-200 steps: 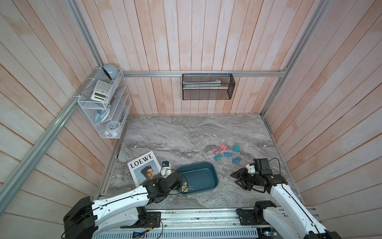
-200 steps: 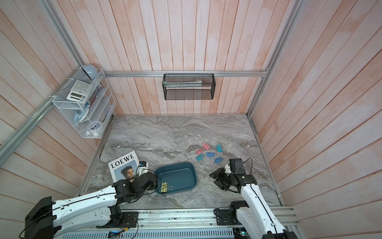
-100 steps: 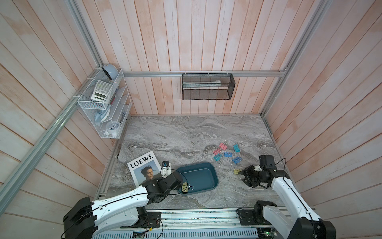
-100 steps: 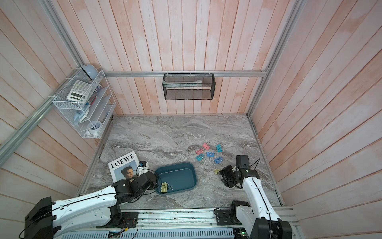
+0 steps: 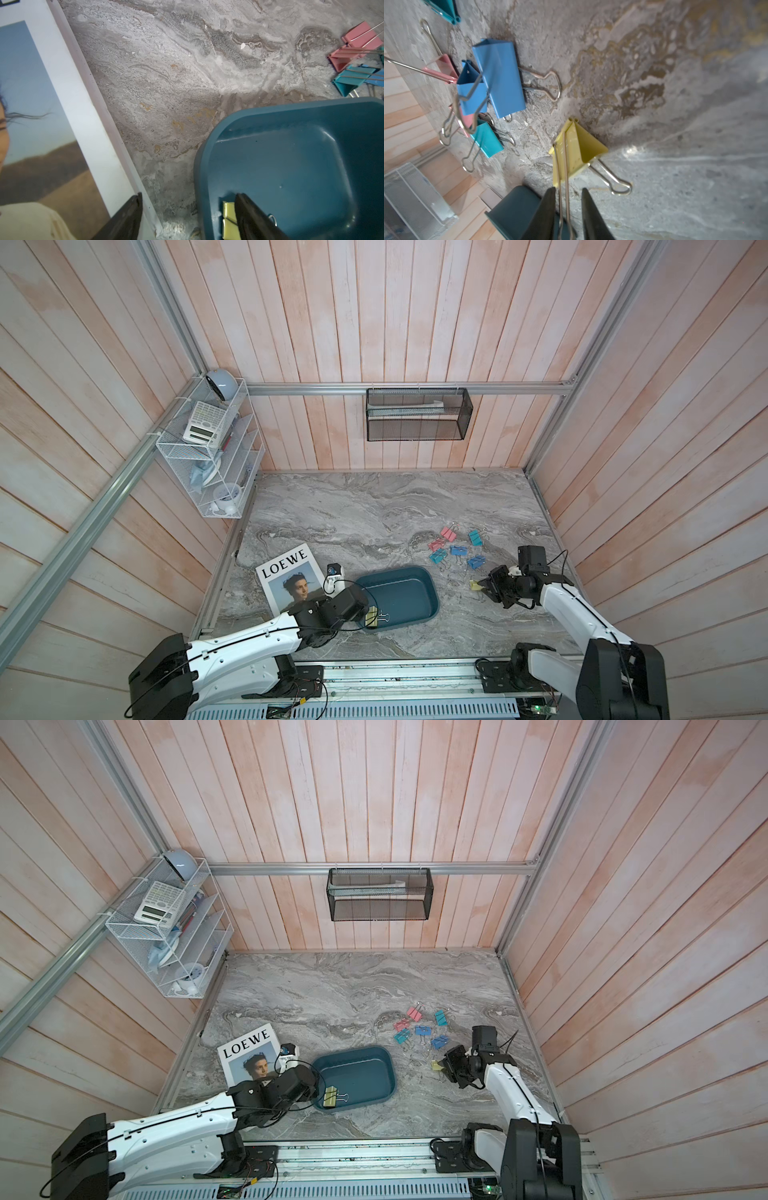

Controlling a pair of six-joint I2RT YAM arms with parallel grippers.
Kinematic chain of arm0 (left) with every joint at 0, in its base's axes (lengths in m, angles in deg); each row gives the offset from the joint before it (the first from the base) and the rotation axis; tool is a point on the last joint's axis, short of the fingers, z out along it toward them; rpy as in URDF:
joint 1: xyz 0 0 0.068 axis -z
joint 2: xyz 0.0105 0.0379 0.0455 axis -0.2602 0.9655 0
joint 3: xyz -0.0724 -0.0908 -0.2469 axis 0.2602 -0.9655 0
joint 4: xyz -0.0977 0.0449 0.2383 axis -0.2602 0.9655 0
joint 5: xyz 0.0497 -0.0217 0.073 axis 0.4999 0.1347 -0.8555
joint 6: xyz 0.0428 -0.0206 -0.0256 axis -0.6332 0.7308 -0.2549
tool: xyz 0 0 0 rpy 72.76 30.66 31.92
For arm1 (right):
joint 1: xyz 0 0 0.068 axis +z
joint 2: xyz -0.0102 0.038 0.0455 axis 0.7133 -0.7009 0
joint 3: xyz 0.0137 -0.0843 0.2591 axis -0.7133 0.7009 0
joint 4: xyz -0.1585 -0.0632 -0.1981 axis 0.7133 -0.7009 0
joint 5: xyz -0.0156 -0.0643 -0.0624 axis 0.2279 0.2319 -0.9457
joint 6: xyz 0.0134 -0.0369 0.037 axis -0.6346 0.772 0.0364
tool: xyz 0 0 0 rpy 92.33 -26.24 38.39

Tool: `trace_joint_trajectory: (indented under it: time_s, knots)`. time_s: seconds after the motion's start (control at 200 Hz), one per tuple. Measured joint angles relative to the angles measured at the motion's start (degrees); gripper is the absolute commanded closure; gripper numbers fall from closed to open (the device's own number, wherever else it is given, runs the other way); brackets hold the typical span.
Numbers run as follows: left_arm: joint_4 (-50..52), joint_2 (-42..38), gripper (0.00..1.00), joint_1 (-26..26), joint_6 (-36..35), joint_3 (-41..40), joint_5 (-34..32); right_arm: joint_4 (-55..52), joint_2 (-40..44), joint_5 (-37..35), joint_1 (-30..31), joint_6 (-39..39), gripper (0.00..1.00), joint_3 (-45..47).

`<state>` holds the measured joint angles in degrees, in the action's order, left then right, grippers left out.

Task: Put the binder clips in the storage box
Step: Pick up the binder clip at the center of the board, then place the binder clip in the storage box.

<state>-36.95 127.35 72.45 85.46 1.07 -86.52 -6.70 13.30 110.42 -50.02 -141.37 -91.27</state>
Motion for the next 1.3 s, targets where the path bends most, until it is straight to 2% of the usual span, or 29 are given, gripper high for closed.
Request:
trace_joint_trajectory:
  time_s: [0.045,0.23,0.4,0.48,0.6,0.73,0.855,1.06,1.3]
  knots:
    - [0.0,0.0,0.24,0.0,0.0,0.0,0.0,0.4,-1.0,0.6,-0.3,0.9,1.00,-0.3]
    - [0.2,0.0,0.24,0.0,0.0,0.0,-0.1,-0.6,-2.1,2.2,-1.4,4.1,1.00,-3.8]
    - [0.2,0.0,0.24,0.0,0.0,0.0,-0.2,-7.7,-0.3,4.8,0.3,8.8,1.00,-10.4]
    - [0.2,0.0,0.24,0.0,0.0,0.0,-0.2,-11.0,-0.1,6.7,5.7,12.4,1.00,-16.5]
    - [0.2,0.0,0.24,0.0,0.0,0.0,-0.2,-14.1,-2.7,9.0,18.3,18.4,1.00,-26.7]
    - [0.3,0.0,0.24,0.0,0.0,0.0,-0.2,-15.9,-10.3,10.6,31.5,24.3,1.00,-34.8]
    - [0.3,0.0,0.24,0.0,0.0,0.1,-0.2,-16.0,-18.6,11.2,40.0,26.7,1.00,-37.6]
    - [0.4,0.0,0.24,0.0,0.0,0.1,-0.4,-14.6,-27.4,11.8,48.3,27.6,1.00,-37.5]
    - [0.4,0.4,0.24,0.0,0.0,0.1,-0.4,-11.0,-32.1,12.8,49.8,27.7,1.00,-36.2]
